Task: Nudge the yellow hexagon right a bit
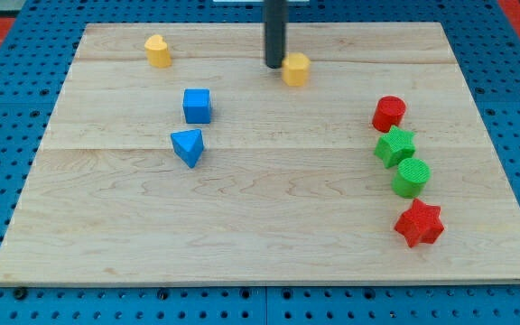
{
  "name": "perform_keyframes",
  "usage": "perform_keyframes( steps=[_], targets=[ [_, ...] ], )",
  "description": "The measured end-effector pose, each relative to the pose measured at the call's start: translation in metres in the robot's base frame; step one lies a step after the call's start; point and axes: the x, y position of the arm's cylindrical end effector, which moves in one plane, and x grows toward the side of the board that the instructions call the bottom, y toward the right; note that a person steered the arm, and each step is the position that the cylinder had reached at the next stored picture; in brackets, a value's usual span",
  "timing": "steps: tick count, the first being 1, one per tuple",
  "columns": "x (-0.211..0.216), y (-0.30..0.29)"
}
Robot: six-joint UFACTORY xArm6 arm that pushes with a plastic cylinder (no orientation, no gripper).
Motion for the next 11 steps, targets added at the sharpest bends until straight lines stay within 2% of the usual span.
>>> perform_keyframes(
  steps=[2, 3, 5, 8, 11],
  targets=[
    [0.043, 0.084],
    [0.043, 0.085],
    [0.076, 0.077],
    [0.068, 0.083],
    [0.021, 0.095]
  ],
)
